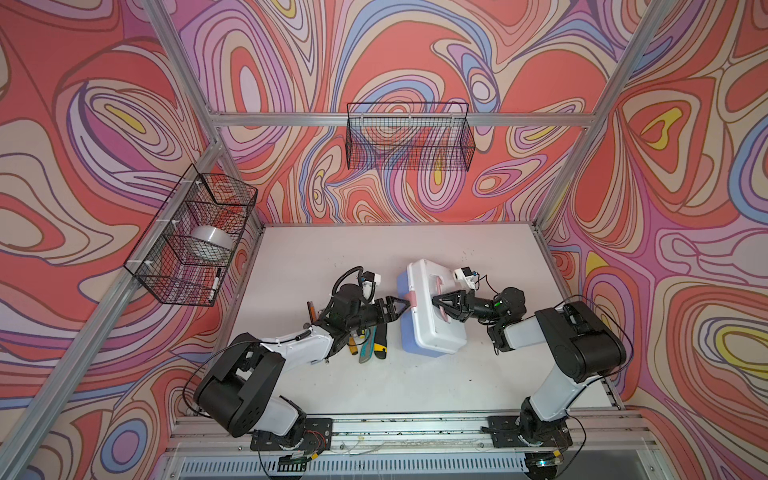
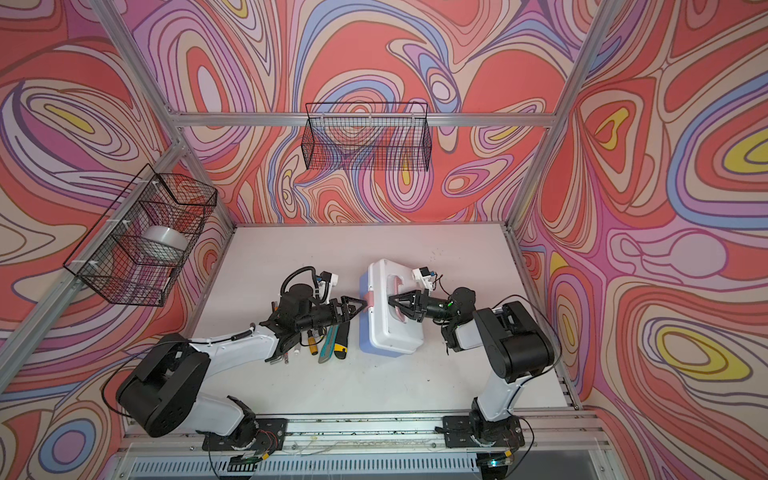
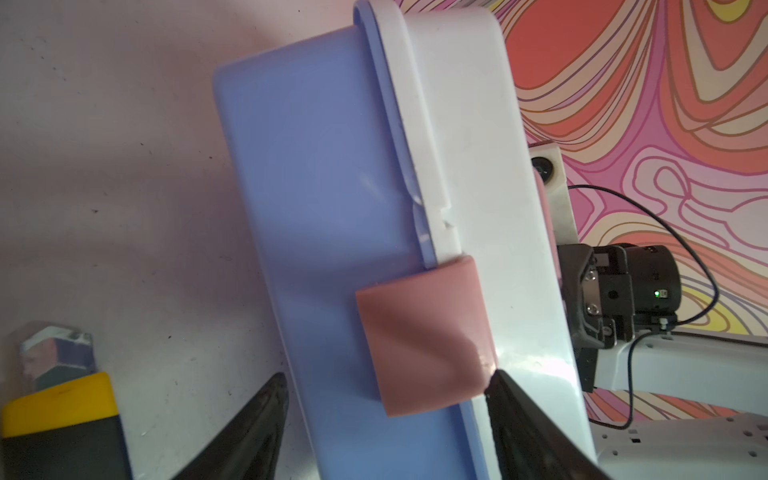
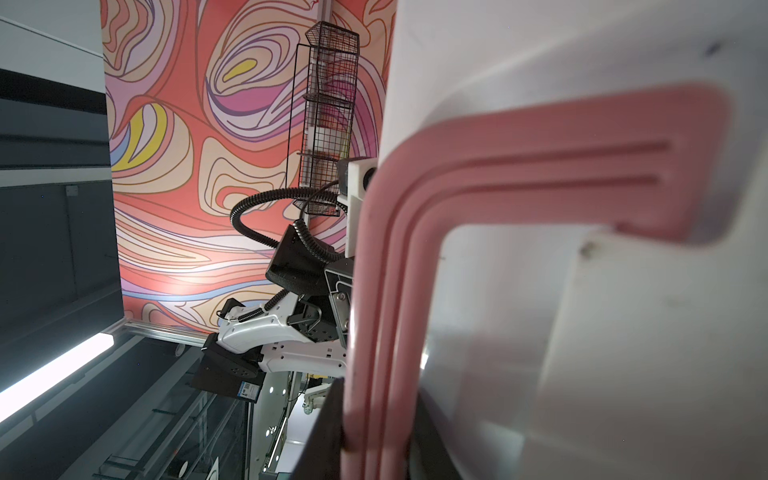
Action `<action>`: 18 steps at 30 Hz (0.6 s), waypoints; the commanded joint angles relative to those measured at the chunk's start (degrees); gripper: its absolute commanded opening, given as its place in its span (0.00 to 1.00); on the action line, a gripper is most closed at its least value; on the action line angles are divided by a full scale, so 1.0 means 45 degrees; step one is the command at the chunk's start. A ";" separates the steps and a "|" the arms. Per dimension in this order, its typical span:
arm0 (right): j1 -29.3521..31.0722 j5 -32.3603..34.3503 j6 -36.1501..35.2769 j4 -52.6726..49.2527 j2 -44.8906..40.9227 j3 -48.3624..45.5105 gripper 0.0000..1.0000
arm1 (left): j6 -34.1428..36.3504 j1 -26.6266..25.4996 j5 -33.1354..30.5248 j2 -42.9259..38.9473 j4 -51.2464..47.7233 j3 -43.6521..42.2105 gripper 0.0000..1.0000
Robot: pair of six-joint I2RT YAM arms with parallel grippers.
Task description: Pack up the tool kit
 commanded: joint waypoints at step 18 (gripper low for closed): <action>0.0045 -0.0408 -0.1425 0.0460 0.1466 0.0198 0.00 | -0.5112 0.0252 0.2681 0.4417 0.9765 -0.0001 0.42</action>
